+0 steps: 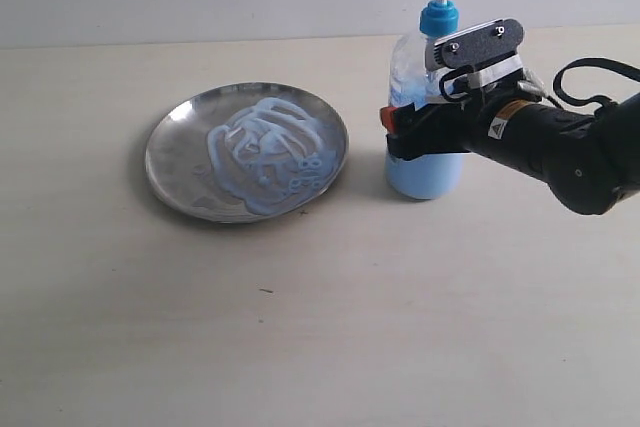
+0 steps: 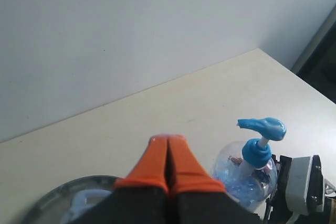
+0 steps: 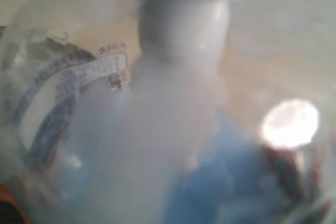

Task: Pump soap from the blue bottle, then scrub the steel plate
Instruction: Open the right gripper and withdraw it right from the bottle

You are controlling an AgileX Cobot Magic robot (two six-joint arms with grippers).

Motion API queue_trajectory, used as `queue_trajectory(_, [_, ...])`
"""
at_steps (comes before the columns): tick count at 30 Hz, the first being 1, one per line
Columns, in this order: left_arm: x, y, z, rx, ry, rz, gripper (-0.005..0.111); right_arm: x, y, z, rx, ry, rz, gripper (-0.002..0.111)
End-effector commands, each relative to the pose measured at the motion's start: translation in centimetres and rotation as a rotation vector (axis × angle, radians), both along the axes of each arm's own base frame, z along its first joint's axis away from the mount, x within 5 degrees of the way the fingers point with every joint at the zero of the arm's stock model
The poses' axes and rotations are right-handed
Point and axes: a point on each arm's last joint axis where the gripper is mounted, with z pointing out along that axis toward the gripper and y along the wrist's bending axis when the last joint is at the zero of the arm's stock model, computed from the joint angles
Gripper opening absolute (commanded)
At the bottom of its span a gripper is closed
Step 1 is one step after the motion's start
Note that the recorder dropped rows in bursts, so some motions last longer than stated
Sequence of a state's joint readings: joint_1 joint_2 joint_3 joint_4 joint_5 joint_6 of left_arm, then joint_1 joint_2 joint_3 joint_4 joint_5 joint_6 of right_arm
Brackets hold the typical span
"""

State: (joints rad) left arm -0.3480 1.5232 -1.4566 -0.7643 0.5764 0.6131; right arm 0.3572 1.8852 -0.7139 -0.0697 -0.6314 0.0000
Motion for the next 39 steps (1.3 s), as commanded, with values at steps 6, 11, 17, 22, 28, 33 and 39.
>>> queue_trajectory(6, [-0.3, 0.1, 0.2, -0.017, 0.009, 0.007, 0.000, 0.6, 0.0, 2.1, 0.056, -0.125, -0.008, 0.066])
queue_trajectory(11, [-0.3, 0.1, 0.2, -0.017, 0.009, 0.007, 0.000, 0.3, -0.1, 2.8, 0.045, -0.105, -0.009, 0.086])
queue_trajectory(17, [-0.3, 0.1, 0.2, -0.017, 0.009, 0.007, 0.000, 0.0, -0.3, 3.6, 0.040, -0.084, -0.021, 0.095])
queue_trajectory(22, [-0.3, 0.1, 0.2, -0.017, 0.009, 0.007, 0.000, -0.1, -0.5, 3.3, 0.043, -0.035, -0.057, 0.100])
queue_trajectory(28, [-0.3, 0.1, 0.2, -0.014, 0.008, 0.007, 0.000, -0.5, -0.7, 3.7, 0.029, 0.016, -0.066, 0.100])
queue_trajectory(33, [-0.2, 0.2, 0.1, 0.003, 0.003, 0.007, 0.000, -1.3, -1.0, 6.0, 0.030, 0.012, -0.066, 0.100])
queue_trajectory(39, [0.0, 0.4, -0.8, 0.117, 0.000, -0.011, 0.000, -4.5, -2.2, 10.1, 0.000, 0.130, -0.078, 0.100])
